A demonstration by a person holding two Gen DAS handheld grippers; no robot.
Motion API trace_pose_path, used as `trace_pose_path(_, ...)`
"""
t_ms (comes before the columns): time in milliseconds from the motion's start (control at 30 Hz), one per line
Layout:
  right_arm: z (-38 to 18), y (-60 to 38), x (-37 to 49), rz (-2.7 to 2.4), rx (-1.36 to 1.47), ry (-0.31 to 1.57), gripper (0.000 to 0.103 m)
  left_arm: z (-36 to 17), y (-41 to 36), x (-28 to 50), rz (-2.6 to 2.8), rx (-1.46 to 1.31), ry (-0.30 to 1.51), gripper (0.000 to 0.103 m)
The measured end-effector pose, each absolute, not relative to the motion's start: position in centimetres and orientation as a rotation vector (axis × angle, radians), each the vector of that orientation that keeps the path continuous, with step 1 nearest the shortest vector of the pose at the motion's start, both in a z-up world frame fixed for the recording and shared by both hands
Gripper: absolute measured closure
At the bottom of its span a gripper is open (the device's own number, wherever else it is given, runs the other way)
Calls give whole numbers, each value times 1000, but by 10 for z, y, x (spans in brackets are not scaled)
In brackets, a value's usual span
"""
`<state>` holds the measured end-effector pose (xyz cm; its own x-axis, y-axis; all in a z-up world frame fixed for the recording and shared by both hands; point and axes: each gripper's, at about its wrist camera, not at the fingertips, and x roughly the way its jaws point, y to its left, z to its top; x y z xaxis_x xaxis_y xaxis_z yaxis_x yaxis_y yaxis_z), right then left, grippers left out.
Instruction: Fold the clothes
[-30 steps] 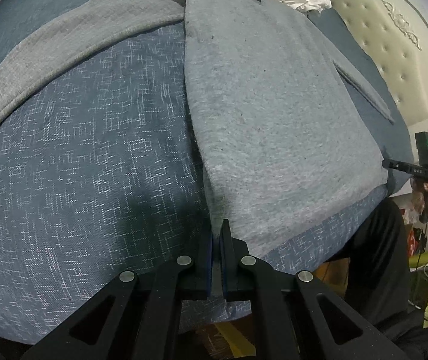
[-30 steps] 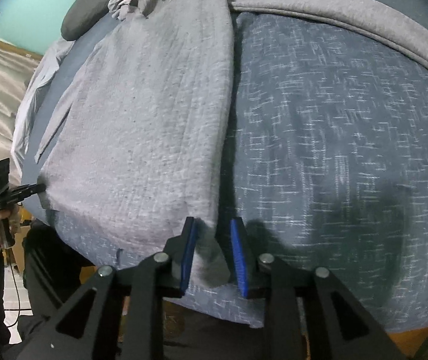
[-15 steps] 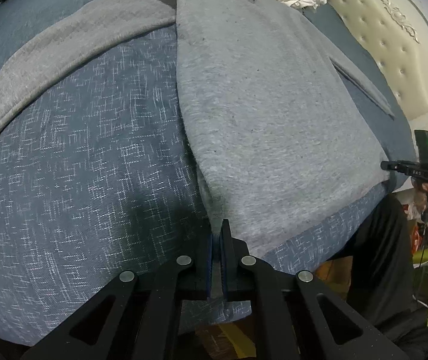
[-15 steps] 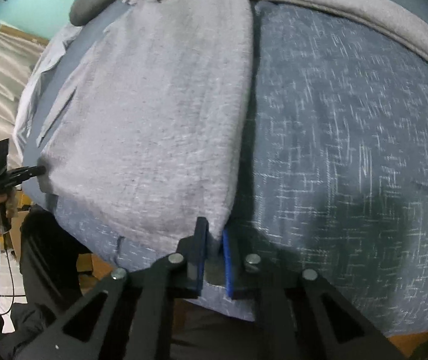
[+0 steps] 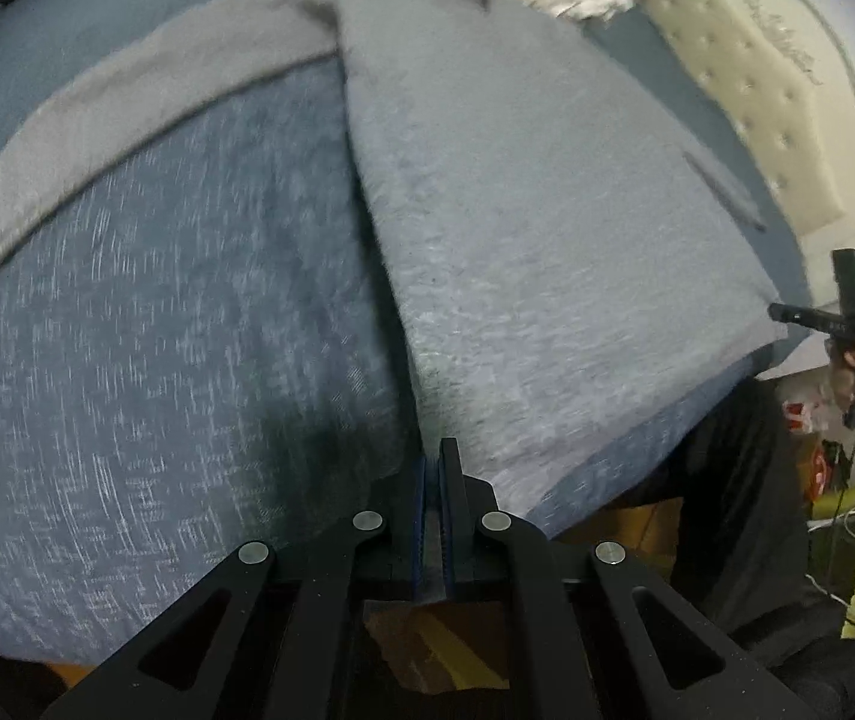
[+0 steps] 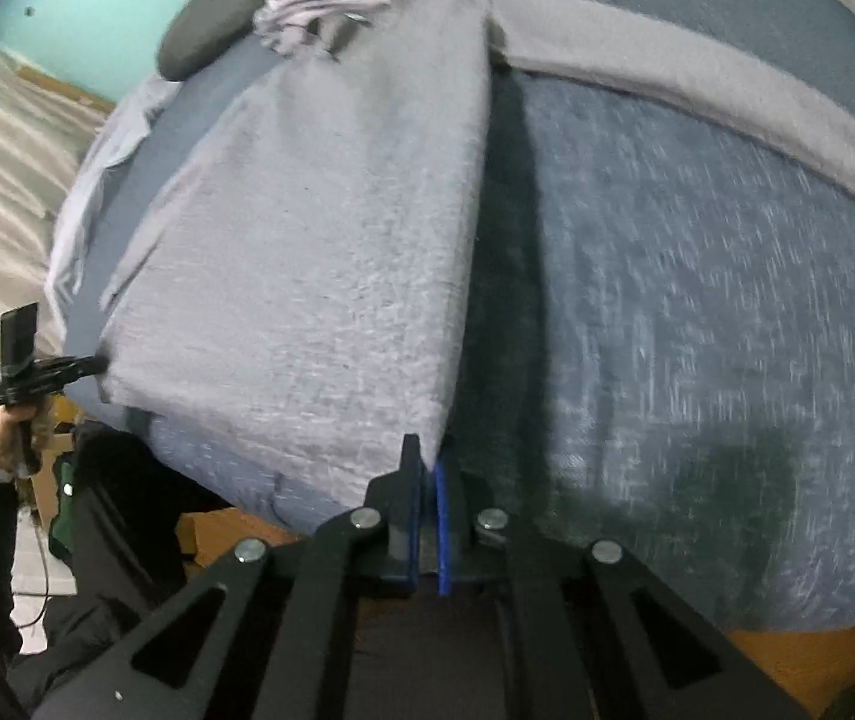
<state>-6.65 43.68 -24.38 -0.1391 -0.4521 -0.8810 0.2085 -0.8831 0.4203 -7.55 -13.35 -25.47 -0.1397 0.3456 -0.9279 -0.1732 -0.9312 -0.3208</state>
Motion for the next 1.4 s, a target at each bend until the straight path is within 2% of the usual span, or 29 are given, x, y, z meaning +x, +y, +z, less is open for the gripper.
trace_pose_path(467, -274, 427, -72, -2073, 1764, -228, 100, -286, -127, -81, 2112, -1861, -210, 99)
trace_pose_path(567, -276, 431, -74, -2080, 1760, -240, 100, -286, -129, -79, 2104, -1849, -243, 96)
trace_pose_path(733, -279, 433, -75, -2087, 1751, -246, 99, -284, -124, -71, 2090, -1843, -196, 83)
trace_pose_path(867, -277, 433, -74, -2085, 1742, -244, 98, -288, -119, -71, 2077, -1855, -154, 81)
trace_pose_path(1067, -273, 426, -73, -2082, 1742, -223, 97, -296, -112, -74, 2075, -1855, -149, 82)
trace_pose_path(1133, -273, 423, -73, -2080, 1744, -205, 97, -295, -106, -65, 2083, -1848, -148, 94)
trace_pose_path(1400, -251, 425, -73, -2088, 1701, -199, 99, -273, -104, -53, 2124, -1812, -125, 99)
